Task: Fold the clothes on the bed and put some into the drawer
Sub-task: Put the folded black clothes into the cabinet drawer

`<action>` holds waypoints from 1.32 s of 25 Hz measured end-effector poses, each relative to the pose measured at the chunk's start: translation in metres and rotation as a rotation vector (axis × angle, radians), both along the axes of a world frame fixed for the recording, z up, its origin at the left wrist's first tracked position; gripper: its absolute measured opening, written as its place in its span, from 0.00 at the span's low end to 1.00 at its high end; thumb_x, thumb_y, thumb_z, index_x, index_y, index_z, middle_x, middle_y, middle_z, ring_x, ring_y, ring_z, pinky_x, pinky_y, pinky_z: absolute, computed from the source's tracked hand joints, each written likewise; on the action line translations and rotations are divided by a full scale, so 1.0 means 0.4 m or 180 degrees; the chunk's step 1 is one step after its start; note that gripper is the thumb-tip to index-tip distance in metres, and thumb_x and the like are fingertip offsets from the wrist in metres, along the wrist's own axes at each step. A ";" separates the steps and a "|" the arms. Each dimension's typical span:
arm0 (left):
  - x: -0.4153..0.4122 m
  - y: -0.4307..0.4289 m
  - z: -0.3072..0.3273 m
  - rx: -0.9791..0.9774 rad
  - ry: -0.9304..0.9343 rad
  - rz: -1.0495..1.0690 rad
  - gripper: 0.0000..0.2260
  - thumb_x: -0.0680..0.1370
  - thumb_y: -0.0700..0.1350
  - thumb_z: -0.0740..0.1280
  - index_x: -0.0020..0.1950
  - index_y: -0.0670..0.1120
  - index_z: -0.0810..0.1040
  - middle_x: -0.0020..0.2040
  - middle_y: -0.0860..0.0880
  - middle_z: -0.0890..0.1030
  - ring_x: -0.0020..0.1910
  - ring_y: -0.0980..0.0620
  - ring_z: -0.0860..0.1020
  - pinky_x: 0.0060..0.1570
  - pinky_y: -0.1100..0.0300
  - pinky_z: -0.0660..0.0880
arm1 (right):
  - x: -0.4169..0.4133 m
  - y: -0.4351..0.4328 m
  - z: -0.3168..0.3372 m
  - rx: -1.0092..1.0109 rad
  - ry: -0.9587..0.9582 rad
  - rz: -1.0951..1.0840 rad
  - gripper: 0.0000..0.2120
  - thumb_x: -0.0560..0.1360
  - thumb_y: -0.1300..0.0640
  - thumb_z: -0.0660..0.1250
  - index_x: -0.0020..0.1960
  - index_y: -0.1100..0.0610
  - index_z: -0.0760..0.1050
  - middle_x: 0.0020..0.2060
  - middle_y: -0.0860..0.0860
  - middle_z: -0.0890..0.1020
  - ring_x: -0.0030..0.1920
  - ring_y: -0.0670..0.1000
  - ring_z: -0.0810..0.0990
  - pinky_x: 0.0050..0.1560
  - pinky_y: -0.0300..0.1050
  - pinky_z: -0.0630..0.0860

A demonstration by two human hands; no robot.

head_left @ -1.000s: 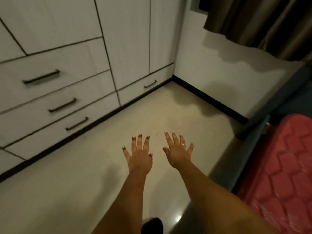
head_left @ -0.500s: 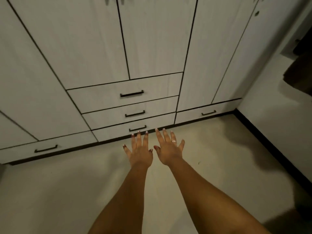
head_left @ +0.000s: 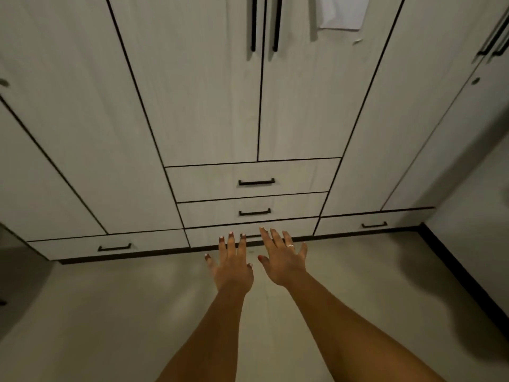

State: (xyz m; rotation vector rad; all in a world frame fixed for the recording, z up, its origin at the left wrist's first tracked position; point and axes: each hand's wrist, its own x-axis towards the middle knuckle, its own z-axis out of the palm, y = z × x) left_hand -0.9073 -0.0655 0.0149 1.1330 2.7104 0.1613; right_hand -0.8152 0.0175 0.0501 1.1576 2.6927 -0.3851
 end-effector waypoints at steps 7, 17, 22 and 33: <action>0.022 0.042 0.022 -0.0278 0.0065 -0.0329 0.34 0.81 0.56 0.58 0.78 0.54 0.39 0.79 0.47 0.37 0.77 0.44 0.35 0.70 0.33 0.43 | 0.000 0.060 -0.020 -0.0134 -0.0297 0.0053 0.33 0.81 0.40 0.52 0.77 0.44 0.35 0.78 0.47 0.44 0.78 0.54 0.42 0.71 0.70 0.44; -0.003 0.239 -0.001 -0.0241 -0.0072 -0.0073 0.35 0.80 0.49 0.60 0.78 0.54 0.39 0.79 0.47 0.37 0.76 0.44 0.34 0.70 0.33 0.41 | -0.020 0.296 -0.039 -0.0343 -0.0199 0.0048 0.34 0.80 0.35 0.47 0.78 0.47 0.37 0.78 0.48 0.44 0.78 0.54 0.42 0.71 0.69 0.45; -0.060 0.458 -0.004 -0.0317 -0.0233 0.0235 0.35 0.80 0.46 0.58 0.78 0.53 0.37 0.78 0.47 0.35 0.75 0.45 0.31 0.69 0.33 0.38 | -0.075 0.565 -0.057 -0.0323 -0.0269 0.0181 0.33 0.80 0.36 0.47 0.79 0.49 0.39 0.79 0.49 0.46 0.78 0.55 0.43 0.72 0.68 0.46; -0.382 0.763 -0.391 -0.0918 -0.0399 -0.0255 0.32 0.81 0.46 0.56 0.79 0.50 0.39 0.78 0.48 0.36 0.76 0.45 0.33 0.71 0.36 0.40 | -0.428 0.838 -0.425 -0.0551 -0.0617 0.0193 0.32 0.80 0.35 0.43 0.79 0.49 0.44 0.78 0.51 0.53 0.77 0.55 0.51 0.71 0.66 0.48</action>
